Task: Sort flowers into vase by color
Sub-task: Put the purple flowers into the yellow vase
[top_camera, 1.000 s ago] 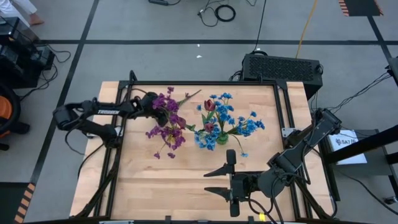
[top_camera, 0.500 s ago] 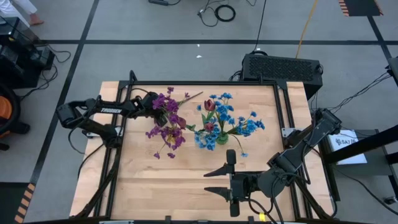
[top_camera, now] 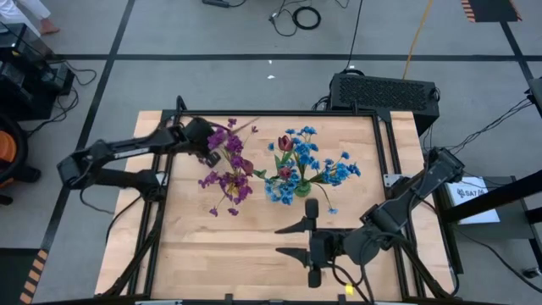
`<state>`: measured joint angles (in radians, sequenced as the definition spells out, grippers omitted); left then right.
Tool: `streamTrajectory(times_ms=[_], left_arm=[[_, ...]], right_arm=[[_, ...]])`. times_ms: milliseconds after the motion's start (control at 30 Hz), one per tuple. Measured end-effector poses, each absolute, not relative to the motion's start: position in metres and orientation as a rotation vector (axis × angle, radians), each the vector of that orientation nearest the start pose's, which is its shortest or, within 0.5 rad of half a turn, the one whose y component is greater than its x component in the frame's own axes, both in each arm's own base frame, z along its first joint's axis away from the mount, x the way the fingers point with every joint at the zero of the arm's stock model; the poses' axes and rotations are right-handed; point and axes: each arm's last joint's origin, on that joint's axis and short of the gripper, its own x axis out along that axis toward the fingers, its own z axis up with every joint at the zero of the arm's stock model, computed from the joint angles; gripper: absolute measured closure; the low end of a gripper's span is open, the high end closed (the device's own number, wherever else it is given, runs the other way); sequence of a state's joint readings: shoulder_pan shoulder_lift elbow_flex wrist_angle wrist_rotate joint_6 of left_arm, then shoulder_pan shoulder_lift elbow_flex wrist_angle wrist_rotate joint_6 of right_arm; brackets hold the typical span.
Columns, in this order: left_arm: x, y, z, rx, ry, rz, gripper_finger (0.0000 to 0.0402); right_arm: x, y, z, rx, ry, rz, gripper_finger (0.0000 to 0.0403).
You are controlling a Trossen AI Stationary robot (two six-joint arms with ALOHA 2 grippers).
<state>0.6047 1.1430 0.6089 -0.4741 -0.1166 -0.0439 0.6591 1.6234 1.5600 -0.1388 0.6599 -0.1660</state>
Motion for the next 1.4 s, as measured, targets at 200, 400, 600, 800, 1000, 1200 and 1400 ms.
streamTrajectory(times_ms=[200,400,600,800,1000,1200,1400], left_arm=[[0.154,0.111,0.245,-0.271,0.91,0.78,0.0378],[0.135,0.099,0.312,-0.224,0.764,0.835,0.0378],[0.115,0.073,0.381,-0.112,0.603,0.753,0.0378],[0.101,0.047,0.425,-0.039,0.521,0.619,0.0378],[0.11,0.028,0.436,0.005,0.505,0.436,0.0378],[0.138,0.015,0.436,0.127,0.572,0.386,0.0378],[0.163,-0.001,0.457,0.191,0.561,0.326,0.0378]], right_arm=[[0.307,0.209,0.393,-0.27,0.168,-0.001,0.0229],[0.306,0.208,0.392,-0.3,0.178,-0.035,0.0229],[0.31,0.199,0.387,-0.341,0.224,-0.121,0.0229],[0.32,0.181,0.385,-0.376,0.259,-0.175,0.0229],[0.328,0.155,0.385,-0.506,0.306,-0.406,0.0229],[0.335,0.145,0.399,-0.686,0.268,-0.488,0.0229],[0.341,0.126,0.413,-0.859,0.304,-0.657,0.0229]])
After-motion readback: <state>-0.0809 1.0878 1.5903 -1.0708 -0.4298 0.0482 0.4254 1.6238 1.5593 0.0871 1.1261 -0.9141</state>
